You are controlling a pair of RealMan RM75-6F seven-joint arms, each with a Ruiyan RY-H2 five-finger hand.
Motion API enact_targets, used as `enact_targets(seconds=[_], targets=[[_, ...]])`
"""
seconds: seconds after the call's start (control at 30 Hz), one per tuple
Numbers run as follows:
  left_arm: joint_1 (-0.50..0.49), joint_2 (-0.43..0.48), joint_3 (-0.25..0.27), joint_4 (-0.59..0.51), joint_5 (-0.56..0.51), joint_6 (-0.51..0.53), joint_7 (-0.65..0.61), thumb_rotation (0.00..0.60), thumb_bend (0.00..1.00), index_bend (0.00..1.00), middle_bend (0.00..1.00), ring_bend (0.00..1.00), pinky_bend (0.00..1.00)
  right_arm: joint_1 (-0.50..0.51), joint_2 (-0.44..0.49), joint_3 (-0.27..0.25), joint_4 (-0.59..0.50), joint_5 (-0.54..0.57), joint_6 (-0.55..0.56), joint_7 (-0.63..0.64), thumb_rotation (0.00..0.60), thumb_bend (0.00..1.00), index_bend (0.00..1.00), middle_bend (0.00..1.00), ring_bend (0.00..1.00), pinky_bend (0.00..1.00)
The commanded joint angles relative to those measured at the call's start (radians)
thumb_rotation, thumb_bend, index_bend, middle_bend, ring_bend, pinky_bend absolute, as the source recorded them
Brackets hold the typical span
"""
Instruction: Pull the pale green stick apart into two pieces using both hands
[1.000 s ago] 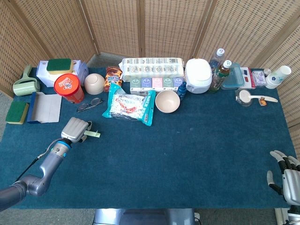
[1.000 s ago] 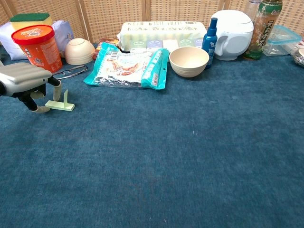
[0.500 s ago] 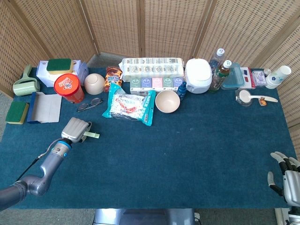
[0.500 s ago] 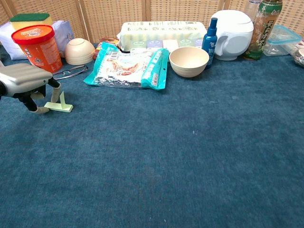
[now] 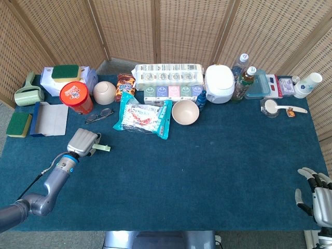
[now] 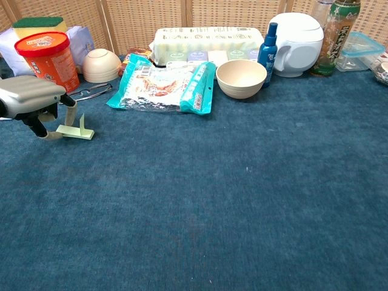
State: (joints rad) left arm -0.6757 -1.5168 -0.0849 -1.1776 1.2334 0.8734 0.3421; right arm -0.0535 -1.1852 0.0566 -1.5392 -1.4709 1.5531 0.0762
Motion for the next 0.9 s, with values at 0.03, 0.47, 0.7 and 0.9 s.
enact_targets(seconds=[0.03, 0.47, 0.7, 0.9], targets=[[0.007, 0.024, -0.002, -0.031, 0.025, 0.024, -0.035, 0.6, 0.44, 0.69, 0.96, 0.93, 0.9, 0.006, -0.008, 0.001, 0.0, 0.001, -0.011, 0.018, 0.6, 0.52, 0.24, 0.26, 0.32, 0.2], [0.002, 0.251, 0.01, -0.336, 0.16, 0.062, -0.158, 0.6, 0.44, 0.7, 0.96, 0.92, 0.9, 0.069, -0.06, 0.014, 0.007, -0.019, -0.09, 0.183, 0.6, 0.52, 0.24, 0.27, 0.33, 0.24], [-0.031, 0.375, 0.02, -0.481, 0.212, 0.008, -0.21, 0.6, 0.44, 0.7, 0.96, 0.92, 0.9, 0.126, -0.091, 0.032, -0.008, -0.057, -0.126, 0.319, 0.6, 0.52, 0.23, 0.27, 0.33, 0.27], [-0.047, 0.434, 0.017, -0.55, 0.243, 0.001, -0.23, 0.6, 0.44, 0.7, 0.96, 0.92, 0.9, 0.183, -0.126, 0.051, -0.001, -0.081, -0.154, 0.385, 0.6, 0.52, 0.22, 0.28, 0.34, 0.38]])
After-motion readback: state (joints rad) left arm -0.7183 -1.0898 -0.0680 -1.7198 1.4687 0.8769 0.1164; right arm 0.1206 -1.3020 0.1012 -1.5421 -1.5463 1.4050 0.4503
